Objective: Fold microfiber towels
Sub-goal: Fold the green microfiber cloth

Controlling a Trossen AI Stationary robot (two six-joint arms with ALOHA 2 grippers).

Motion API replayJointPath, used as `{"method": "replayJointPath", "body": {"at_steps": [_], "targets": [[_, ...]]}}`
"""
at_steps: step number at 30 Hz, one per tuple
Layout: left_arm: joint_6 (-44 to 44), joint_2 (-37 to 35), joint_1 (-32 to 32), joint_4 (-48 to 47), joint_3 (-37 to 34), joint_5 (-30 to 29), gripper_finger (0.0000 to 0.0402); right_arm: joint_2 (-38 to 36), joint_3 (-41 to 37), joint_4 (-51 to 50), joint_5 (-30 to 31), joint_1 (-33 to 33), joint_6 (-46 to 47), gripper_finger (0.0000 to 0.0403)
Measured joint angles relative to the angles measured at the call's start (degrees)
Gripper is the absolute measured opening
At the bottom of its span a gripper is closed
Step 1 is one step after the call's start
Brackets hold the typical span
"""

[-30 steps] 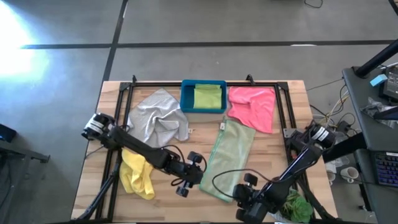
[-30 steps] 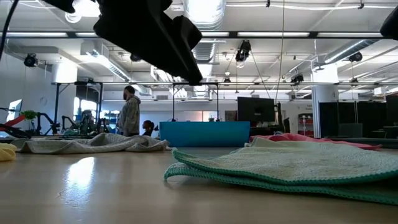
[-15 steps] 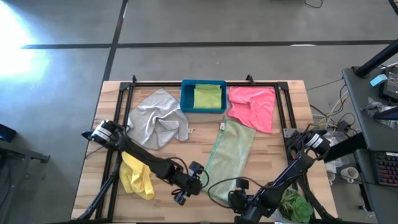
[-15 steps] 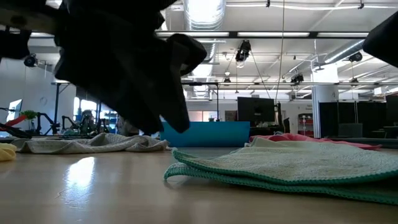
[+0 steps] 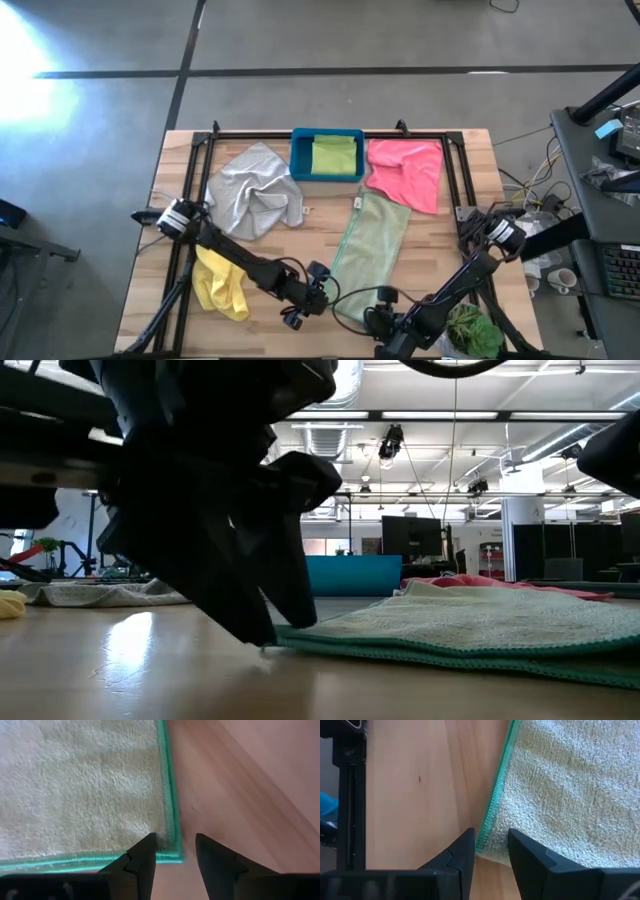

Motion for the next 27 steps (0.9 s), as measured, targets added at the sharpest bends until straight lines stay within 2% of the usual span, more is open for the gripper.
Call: {"method": "replayJointPath", "body": {"at_steps": [4, 12, 15, 18, 21, 25, 27], "targets": [[-0.49, 1.62, 0.36, 1.36, 0.14, -2.4, 0.0123, 1.35, 0.0, -0.34, -0.11, -0.41, 0.39, 0.0109], [-0.75, 3.33, 0.55, 3.36, 0.19, -3.44, 0.0121, 2.72, 0.17, -0.47, -2.21, -1.55, 3.43, 0.0109], [-2.44, 3.51, 0.69, 5.56, 0.03, -4.14, 0.0102, 2.53, 0.17, -0.52, -2.69, -1.75, 3.26, 0.0109], [-3.42, 3.66, 0.94, 7.23, -0.09, -4.66, 0.0061, 2.47, 0.15, -0.61, -3.05, -1.82, 3.51, 0.0105], [-3.43, 3.68, 0.96, 7.47, -0.13, -5.07, 0.0014, 2.47, 0.47, -1.25, -3.35, -1.88, 4.05, 0.0084], [-3.48, 3.68, 0.96, 7.59, -0.17, -5.05, 0.0008, 2.66, 2.11, -3.13, -3.86, -1.88, 4.14, 0.0026], [-3.5, 3.48, 0.87, 7.42, -0.17, -4.98, 0.0004, 2.67, 2.93, -3.97, -3.99, -1.9, 3.93, 0.0015]]}}
